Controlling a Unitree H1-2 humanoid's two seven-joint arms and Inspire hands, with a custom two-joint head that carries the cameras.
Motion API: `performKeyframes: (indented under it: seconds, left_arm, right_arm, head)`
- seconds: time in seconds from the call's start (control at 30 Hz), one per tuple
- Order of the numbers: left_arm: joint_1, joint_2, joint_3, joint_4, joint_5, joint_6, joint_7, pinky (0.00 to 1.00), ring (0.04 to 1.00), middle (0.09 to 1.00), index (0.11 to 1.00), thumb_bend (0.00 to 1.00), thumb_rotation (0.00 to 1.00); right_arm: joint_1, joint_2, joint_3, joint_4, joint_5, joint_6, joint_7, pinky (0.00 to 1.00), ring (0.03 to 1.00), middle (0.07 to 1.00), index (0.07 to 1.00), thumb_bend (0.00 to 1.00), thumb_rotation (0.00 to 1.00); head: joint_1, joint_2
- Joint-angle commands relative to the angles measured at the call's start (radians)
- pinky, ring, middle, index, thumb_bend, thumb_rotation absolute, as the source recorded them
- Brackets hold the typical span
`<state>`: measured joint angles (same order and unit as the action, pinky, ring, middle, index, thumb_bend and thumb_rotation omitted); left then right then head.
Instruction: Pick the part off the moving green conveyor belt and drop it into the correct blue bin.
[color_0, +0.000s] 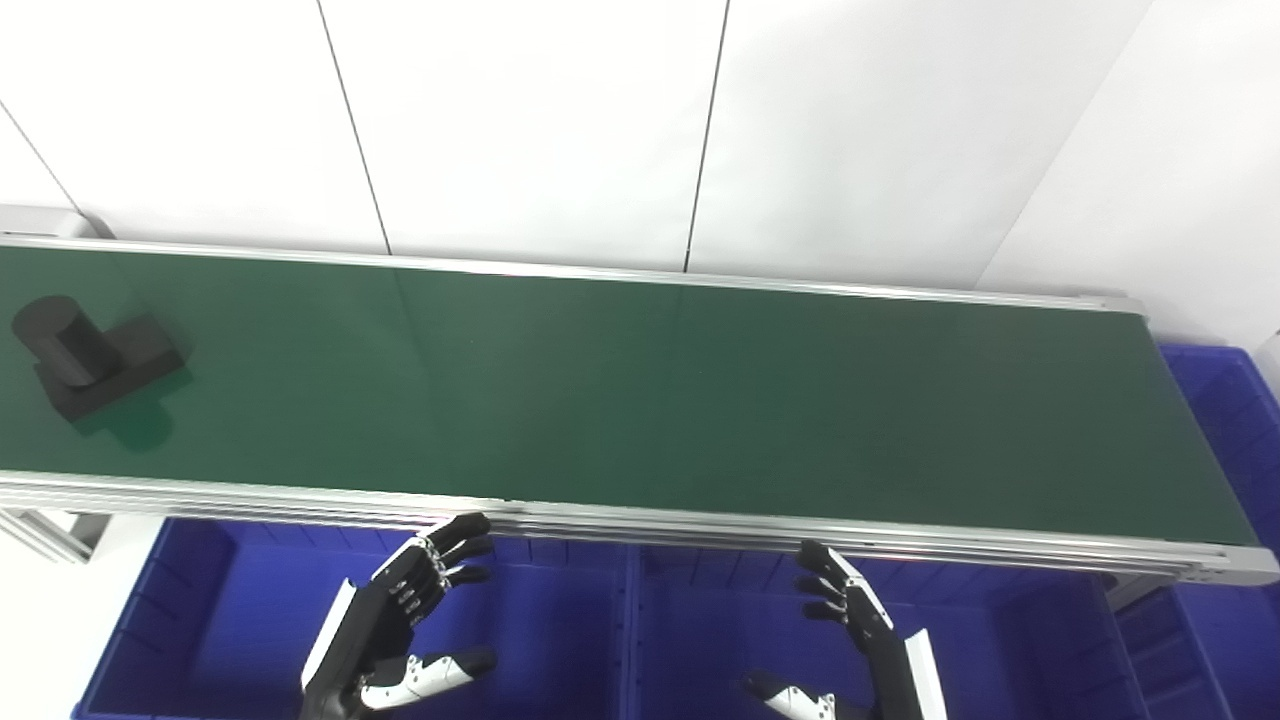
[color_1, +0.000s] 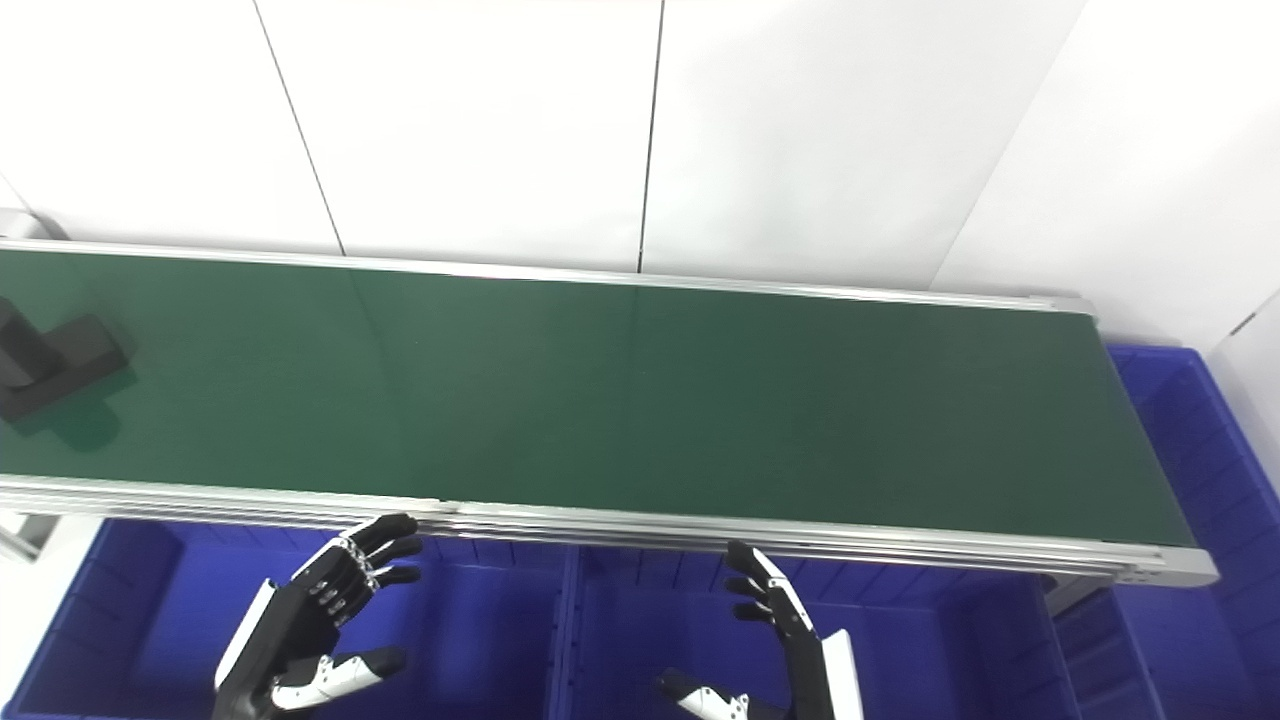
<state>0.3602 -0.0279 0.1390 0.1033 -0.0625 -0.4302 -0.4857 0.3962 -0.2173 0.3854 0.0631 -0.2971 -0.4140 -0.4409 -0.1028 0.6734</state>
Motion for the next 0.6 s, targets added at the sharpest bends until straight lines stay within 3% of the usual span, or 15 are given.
performKeyframes:
  seconds: [0.0, 0.4, 0.57]
  left_arm:
    - [0.002, 0.012, -0.005, -0.031, 0.009, -0.04, 0.016, 0.73, 0.813, 0.842, 0.799, 0.93, 0.33]
    - [0.006, 0.017, -0.029, -0.045, 0.009, -0.04, 0.04, 0.73, 0.808, 0.836, 0.799, 0.95, 0.35]
    - [0.003, 0.018, -0.052, -0.067, 0.015, -0.04, 0.066, 0.73, 0.807, 0.835, 0.797, 0.95, 0.35]
  right_arm:
    - [0.004, 0.0, -0.005, -0.038, 0.005, -0.056, 0.006, 0.67, 0.763, 0.83, 0.848, 0.8, 0.49]
    - [0.015, 0.012, -0.049, -0.077, 0.038, -0.056, 0.077, 0.68, 0.761, 0.826, 0.849, 0.8, 0.47]
    - [0.017, 0.023, -0.083, -0.097, 0.039, -0.054, 0.112, 0.68, 0.764, 0.823, 0.848, 0.81, 0.46]
  head:
    - [0.004, 0.001]
    - [0.031, 0.054]
    - [0.042, 0.098]
